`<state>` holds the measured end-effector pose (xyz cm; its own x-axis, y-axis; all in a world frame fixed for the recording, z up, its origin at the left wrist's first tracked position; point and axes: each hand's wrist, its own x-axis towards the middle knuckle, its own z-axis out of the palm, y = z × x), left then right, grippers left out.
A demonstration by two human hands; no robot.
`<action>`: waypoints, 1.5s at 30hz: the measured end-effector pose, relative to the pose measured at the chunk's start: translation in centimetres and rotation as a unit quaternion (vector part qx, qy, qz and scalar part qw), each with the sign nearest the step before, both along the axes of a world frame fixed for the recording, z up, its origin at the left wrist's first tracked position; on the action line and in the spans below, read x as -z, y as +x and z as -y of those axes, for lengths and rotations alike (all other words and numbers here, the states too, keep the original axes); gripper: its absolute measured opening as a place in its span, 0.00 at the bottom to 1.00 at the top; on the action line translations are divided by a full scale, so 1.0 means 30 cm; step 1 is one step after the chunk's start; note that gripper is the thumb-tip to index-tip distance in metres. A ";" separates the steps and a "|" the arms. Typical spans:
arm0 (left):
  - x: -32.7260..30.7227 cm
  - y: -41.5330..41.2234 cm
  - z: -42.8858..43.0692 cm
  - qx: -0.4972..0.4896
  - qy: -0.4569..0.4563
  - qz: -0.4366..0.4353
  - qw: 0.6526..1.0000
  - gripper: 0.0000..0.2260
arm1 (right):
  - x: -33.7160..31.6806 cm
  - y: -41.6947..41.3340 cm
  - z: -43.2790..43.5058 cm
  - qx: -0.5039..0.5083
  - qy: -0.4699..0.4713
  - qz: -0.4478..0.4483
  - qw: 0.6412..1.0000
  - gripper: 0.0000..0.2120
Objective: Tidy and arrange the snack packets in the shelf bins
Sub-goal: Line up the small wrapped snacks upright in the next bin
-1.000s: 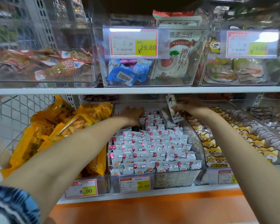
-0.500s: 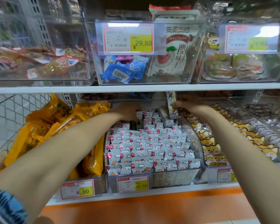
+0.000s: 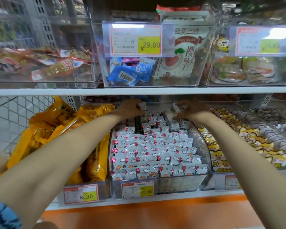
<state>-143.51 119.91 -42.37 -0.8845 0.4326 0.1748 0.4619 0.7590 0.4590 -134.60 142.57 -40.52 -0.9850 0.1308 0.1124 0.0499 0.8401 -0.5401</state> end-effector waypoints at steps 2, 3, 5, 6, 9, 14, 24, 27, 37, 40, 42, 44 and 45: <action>-0.009 0.005 0.010 0.002 0.013 0.025 1.000 0.26 | -0.002 -0.006 0.012 0.010 0.025 -0.004 1.000 0.29; -0.008 0.008 0.015 0.001 0.025 0.044 0.999 0.26 | -0.006 -0.006 0.022 0.011 0.047 -0.015 0.999 0.27; 0.000 0.018 0.022 0.005 0.068 0.104 0.992 0.25 | -0.011 -0.005 0.054 -0.006 0.073 -0.064 0.995 0.20; 0.004 0.024 0.022 0.010 0.086 0.131 0.988 0.24 | -0.011 -0.003 0.077 -0.029 0.084 -0.090 0.992 0.16; 0.008 0.030 0.023 0.013 0.098 0.146 0.984 0.26 | 0.024 -0.012 0.161 -0.170 0.187 -0.118 0.960 0.11; -0.005 0.049 0.034 0.000 0.051 0.067 0.996 0.22 | 0.108 -0.041 0.239 -0.254 0.348 -0.013 0.902 0.19; -0.066 0.114 0.136 -0.081 0.142 -0.012 0.986 0.14 | 0.122 -0.057 0.179 -0.232 0.398 -0.029 0.887 0.17; -0.089 0.133 0.168 -0.013 0.119 0.067 0.991 0.12 | 0.113 -0.050 0.172 -0.236 0.393 -0.029 0.888 0.16; -0.116 0.175 0.181 0.166 -0.149 0.188 0.957 0.17 | 0.096 -0.068 0.169 -0.254 0.337 0.036 0.906 0.17; -0.121 0.204 0.179 0.160 -0.137 0.119 0.970 0.18 | 0.103 -0.074 0.169 -0.254 0.315 0.044 0.913 0.16; -0.119 0.261 0.169 0.185 -0.126 0.090 0.970 0.15 | 0.111 -0.078 0.173 -0.248 0.299 0.036 0.921 0.16; -0.102 0.326 0.156 0.225 -0.165 0.040 0.959 0.18 | 0.114 -0.081 0.180 -0.242 0.285 0.029 0.927 0.17; -0.089 0.351 0.153 0.235 -0.203 0.009 0.951 0.22 | 0.115 -0.083 0.183 -0.242 0.282 0.031 0.928 0.17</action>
<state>-132.97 115.34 -39.70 -0.5780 0.8094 -0.1041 0.7886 0.5868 0.1838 -137.08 137.09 -43.96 -0.9197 -0.3914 -0.0301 -0.3911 0.9202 -0.0168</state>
